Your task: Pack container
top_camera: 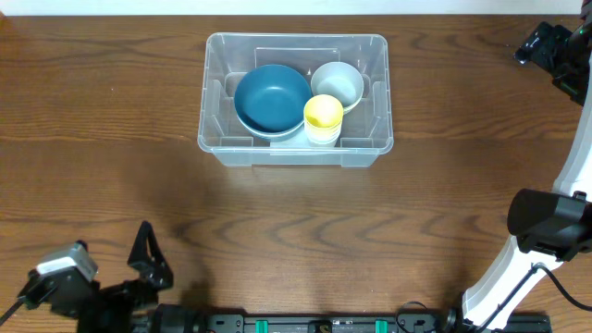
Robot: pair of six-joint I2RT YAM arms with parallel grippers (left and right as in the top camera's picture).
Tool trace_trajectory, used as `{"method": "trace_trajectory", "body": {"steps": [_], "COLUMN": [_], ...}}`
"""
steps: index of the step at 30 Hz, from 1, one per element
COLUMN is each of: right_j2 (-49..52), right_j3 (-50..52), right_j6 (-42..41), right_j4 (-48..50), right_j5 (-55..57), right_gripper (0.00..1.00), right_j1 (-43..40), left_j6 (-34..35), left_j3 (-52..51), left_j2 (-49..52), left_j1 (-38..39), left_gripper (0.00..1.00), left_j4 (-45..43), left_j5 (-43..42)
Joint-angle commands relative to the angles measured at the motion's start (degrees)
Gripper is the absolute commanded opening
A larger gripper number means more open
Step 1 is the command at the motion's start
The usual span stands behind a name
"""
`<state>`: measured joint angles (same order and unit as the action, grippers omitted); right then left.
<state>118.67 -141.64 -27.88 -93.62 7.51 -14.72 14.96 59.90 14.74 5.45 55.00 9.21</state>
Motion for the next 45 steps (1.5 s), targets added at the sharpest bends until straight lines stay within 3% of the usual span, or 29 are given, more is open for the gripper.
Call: {"method": "trace_trajectory", "body": {"steps": [1, 5, 9, 17, 26, 31, 39, 45], "right_j2": [-0.1, -0.1, -0.1, -0.1, -0.1, -0.1, -0.1, -0.1], "right_j3": [-0.3, -0.3, -0.3, -0.3, -0.3, -0.3, -0.3, -0.3], "right_j6": [0.1, 0.1, 0.1, 0.1, 0.1, 0.1, 0.1, 0.1], "right_j4": [0.0, 0.0, 0.0, 0.0, 0.0, 0.0, 0.0, 0.0], "right_j5": [0.4, 0.4, 0.4, 0.4, 0.4, 0.4, 0.4, 0.4], "right_gripper": [0.99, 0.99, 0.99, 0.99, 0.99, 0.99, 0.99, 0.99], "right_j1": [-0.3, -0.3, -0.3, -0.3, -0.3, -0.2, -0.3, -0.3], "left_j6": [6.8, 11.9, 12.3, 4.8, -5.0, -6.4, -11.2, -14.5], "left_j3": [-11.3, -24.8, -37.1, -52.6, -56.5, -59.8, -59.7, -59.7], "left_j2": [-5.0, -8.9, -11.4, -14.6, -14.6, -14.6, -14.6, -14.6], "left_j1": [-1.1, -1.7, -2.0, -2.0, -2.0, -2.0, -2.1, -2.6], "left_gripper": [0.98, 0.98, 0.98, 0.98, 0.98, 0.98, 0.98, 0.98], "left_j4": [-7.4, -23.9, -41.4, -61.9, -61.4, -60.8, -50.6, -50.8], "left_j5": [0.3, 0.2, -1.7, -6.2, -6.3, -6.3, -6.2, -6.6]}}
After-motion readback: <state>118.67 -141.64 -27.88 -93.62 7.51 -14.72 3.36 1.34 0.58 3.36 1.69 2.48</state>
